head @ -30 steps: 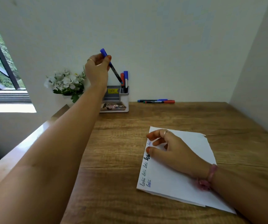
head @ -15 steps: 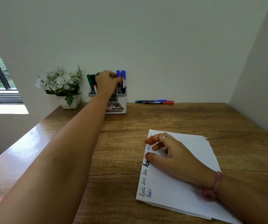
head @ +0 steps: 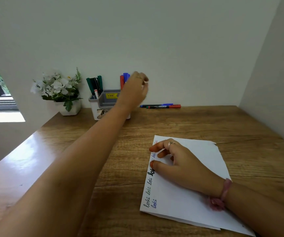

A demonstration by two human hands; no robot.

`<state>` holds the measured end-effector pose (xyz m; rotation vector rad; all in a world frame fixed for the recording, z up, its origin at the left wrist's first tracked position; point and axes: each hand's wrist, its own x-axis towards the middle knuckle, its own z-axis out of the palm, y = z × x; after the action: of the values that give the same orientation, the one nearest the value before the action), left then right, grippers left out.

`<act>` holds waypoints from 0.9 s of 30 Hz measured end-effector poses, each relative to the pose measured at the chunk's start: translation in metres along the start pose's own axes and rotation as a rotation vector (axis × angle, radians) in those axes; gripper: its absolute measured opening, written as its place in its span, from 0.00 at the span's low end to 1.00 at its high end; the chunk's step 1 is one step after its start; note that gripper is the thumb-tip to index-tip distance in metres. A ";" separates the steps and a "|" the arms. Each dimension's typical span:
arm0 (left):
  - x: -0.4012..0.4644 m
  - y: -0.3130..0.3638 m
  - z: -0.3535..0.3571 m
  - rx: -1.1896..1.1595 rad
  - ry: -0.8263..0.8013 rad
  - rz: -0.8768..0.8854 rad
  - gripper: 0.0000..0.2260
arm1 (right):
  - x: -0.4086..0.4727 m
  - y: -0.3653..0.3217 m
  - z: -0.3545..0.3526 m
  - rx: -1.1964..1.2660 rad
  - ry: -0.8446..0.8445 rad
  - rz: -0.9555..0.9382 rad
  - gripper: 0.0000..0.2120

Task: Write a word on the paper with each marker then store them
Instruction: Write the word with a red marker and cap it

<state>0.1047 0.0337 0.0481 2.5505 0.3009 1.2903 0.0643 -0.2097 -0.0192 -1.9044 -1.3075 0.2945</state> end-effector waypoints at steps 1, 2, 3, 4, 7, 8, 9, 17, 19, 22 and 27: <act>-0.002 0.008 0.011 0.028 -0.104 0.048 0.09 | 0.000 0.000 0.000 -0.001 0.002 0.001 0.13; -0.005 0.013 0.023 0.073 -0.203 0.071 0.10 | 0.000 0.000 0.000 -0.004 0.004 0.002 0.13; -0.007 0.016 0.037 0.122 -0.291 0.070 0.11 | 0.000 0.000 -0.001 -0.008 0.004 0.002 0.13; -0.010 0.017 0.050 0.165 -0.364 0.047 0.13 | 0.000 0.000 -0.001 -0.011 0.005 0.001 0.14; -0.013 0.013 0.074 0.276 -0.519 -0.057 0.16 | 0.000 0.001 -0.002 -0.013 -0.001 0.000 0.14; -0.012 0.010 0.078 0.312 -0.552 -0.078 0.16 | 0.000 0.001 -0.002 -0.016 -0.005 0.000 0.14; -0.011 0.007 0.080 0.353 -0.575 -0.091 0.15 | 0.000 0.002 -0.002 -0.018 -0.005 -0.002 0.14; -0.013 -0.007 0.079 0.585 -0.598 -0.050 0.16 | 0.002 0.005 0.000 -0.017 0.010 -0.015 0.13; -0.013 -0.006 0.076 0.586 -0.600 -0.028 0.15 | 0.002 0.005 0.000 -0.006 0.024 -0.014 0.13; -0.014 -0.001 0.066 0.464 -0.631 -0.037 0.15 | 0.002 0.003 -0.002 0.048 0.061 0.008 0.12; -0.027 0.016 0.034 0.280 -0.567 0.000 0.12 | 0.001 0.000 -0.005 0.298 0.097 0.123 0.10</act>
<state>0.1178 0.0059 0.0133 3.0077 0.3769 0.5021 0.0678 -0.2110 -0.0159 -1.7244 -1.0222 0.4292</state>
